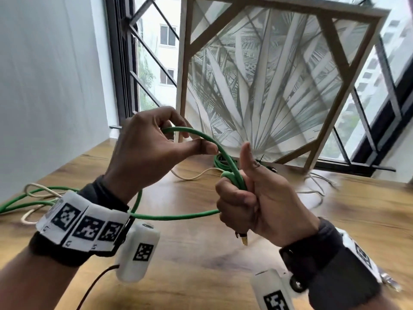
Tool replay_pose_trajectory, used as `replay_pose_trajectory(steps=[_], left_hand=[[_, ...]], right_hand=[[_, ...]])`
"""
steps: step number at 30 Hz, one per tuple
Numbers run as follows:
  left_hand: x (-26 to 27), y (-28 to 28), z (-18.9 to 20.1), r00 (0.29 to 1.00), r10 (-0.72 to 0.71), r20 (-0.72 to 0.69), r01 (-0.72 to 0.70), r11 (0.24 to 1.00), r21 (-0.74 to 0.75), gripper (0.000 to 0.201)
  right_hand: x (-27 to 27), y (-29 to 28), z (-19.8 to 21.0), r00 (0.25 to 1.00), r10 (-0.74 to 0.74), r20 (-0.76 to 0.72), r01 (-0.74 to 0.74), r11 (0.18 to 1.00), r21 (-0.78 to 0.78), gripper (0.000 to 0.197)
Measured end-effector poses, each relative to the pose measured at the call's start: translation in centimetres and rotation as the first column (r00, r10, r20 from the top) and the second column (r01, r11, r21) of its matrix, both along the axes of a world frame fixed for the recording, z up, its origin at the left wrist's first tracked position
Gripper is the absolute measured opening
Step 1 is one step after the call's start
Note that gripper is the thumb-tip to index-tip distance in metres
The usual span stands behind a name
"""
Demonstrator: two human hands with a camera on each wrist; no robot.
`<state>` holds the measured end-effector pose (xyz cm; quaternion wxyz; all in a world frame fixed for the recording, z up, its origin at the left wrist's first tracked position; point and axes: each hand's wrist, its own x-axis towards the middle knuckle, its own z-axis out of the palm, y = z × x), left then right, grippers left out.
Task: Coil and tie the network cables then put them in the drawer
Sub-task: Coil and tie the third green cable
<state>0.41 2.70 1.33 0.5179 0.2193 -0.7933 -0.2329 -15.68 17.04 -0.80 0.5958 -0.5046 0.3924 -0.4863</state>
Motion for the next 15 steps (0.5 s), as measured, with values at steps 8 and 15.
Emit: replay_pose_trajectory(steps=[8,15], left_hand=[[-0.2,-0.7,0.2,0.918,-0.393,-0.051,0.393,0.885,0.251,0.03],[-1.5,-0.8,-1.5,0.811,-0.55,0.2,0.465,0.813,0.351,0.03]], right_hand=[[1.1,0.4,0.9,0.946,0.132,0.296,-0.117,0.991,-0.066,0.058],[0.4,0.7,1.8,0.809,0.206,0.551,-0.13,0.976,-0.175,0.053]])
